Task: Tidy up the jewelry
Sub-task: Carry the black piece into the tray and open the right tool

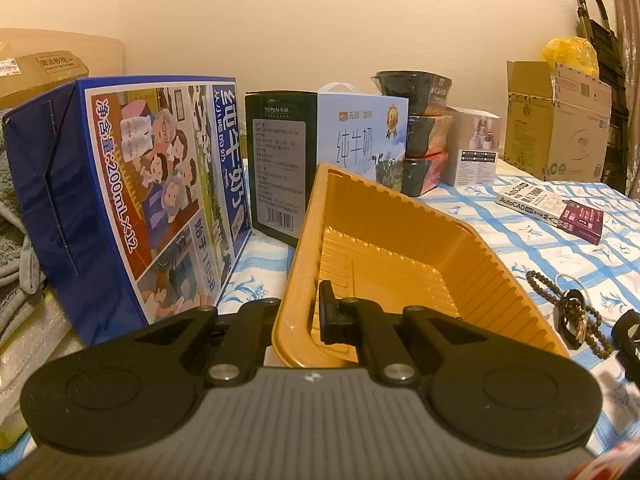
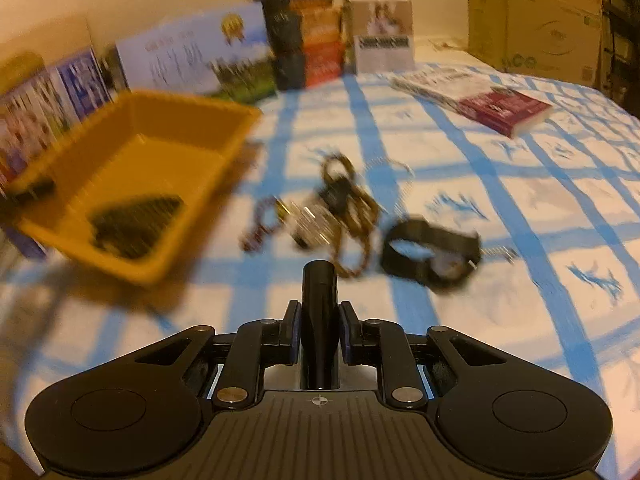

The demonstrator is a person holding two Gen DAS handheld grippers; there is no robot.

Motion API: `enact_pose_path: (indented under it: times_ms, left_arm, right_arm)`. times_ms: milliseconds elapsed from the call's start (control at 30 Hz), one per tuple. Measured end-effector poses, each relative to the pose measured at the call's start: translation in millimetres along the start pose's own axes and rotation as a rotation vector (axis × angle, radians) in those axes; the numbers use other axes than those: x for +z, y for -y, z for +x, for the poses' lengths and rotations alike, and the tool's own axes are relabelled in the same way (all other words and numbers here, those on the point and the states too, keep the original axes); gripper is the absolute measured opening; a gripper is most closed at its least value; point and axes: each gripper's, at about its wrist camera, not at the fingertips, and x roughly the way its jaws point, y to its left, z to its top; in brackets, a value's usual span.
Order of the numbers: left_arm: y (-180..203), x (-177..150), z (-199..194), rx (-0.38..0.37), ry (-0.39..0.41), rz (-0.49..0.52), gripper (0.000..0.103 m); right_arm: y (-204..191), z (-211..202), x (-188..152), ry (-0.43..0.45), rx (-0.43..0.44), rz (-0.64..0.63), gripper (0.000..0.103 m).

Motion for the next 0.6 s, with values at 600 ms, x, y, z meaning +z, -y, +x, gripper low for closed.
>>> enact_pose_path:
  times_ms: [600]
  left_arm:
    - [-2, 2, 4, -0.019, 0.000, -0.008, 0.005]
  right_arm:
    - [-123, 63, 61, 0.020, 0.453, -0.065, 0.019]
